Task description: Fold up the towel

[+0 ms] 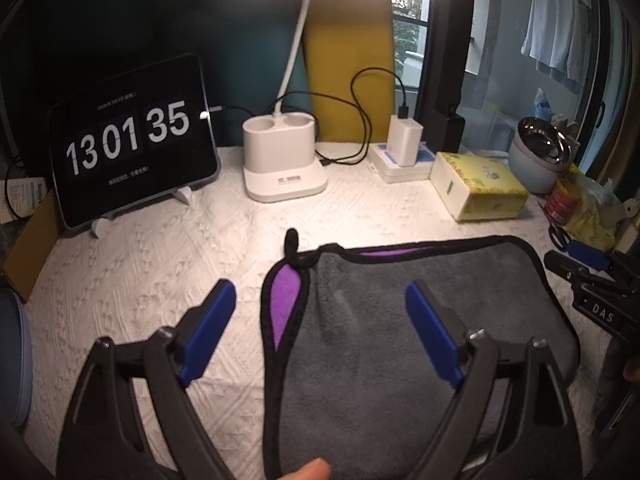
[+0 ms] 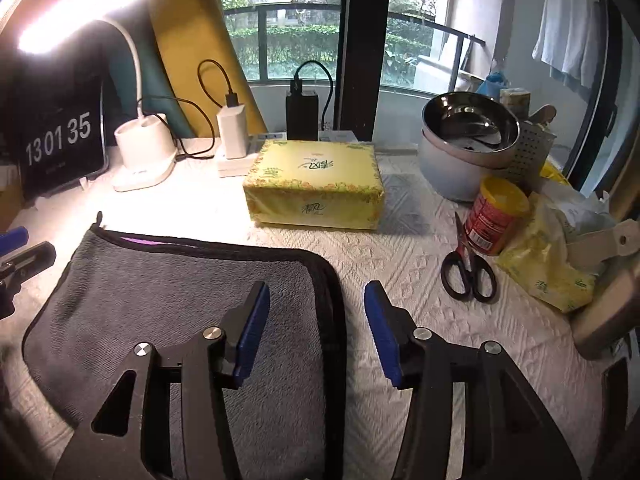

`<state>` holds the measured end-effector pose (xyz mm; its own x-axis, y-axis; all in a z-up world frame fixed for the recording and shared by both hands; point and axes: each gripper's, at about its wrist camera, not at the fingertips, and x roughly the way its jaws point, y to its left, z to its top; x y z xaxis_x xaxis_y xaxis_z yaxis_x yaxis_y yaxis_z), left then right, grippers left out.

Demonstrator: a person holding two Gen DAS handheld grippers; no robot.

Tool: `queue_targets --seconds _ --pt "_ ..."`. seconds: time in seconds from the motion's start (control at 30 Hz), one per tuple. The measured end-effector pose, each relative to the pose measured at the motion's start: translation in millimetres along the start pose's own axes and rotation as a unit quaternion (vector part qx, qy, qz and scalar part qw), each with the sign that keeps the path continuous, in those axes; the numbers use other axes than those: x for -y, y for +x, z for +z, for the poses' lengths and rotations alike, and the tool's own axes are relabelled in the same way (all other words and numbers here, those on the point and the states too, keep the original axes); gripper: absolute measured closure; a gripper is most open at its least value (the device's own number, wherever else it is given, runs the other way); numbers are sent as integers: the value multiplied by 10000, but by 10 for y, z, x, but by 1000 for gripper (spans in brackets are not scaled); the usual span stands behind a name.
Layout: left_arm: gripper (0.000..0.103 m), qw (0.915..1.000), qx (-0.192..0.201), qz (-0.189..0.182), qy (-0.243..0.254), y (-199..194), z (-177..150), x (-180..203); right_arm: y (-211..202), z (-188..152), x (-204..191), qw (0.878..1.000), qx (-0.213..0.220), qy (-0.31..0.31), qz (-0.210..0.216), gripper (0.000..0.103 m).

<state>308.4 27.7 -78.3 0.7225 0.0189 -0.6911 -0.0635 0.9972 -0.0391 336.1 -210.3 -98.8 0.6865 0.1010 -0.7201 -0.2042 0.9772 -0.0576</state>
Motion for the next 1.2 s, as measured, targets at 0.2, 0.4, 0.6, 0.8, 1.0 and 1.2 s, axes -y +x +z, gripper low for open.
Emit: queue_targets --seconds 0.2,0.4,0.6,0.8,1.0,1.2 --pt "11 9999 132 -62 -7 -290 -113 26 -361 -72 -77 9997 233 -1 90 50" --pt "11 9995 263 -155 -69 -616 -267 32 -701 -186 -155 9991 399 -58 159 49" --pt "11 9991 388 -173 -49 -989 -431 37 -1034 -325 -216 9982 538 -122 216 49" --pt "11 9979 601 -240 -13 -1380 -574 78 -1344 -435 -260 9971 692 -183 260 49" --pt "11 9955 791 -500 -128 -1703 -757 101 -1651 -572 -296 9954 878 -237 307 49" --pt "11 9926 1140 -419 -84 -1985 -968 112 -1965 -798 -345 9916 1249 -247 239 49"
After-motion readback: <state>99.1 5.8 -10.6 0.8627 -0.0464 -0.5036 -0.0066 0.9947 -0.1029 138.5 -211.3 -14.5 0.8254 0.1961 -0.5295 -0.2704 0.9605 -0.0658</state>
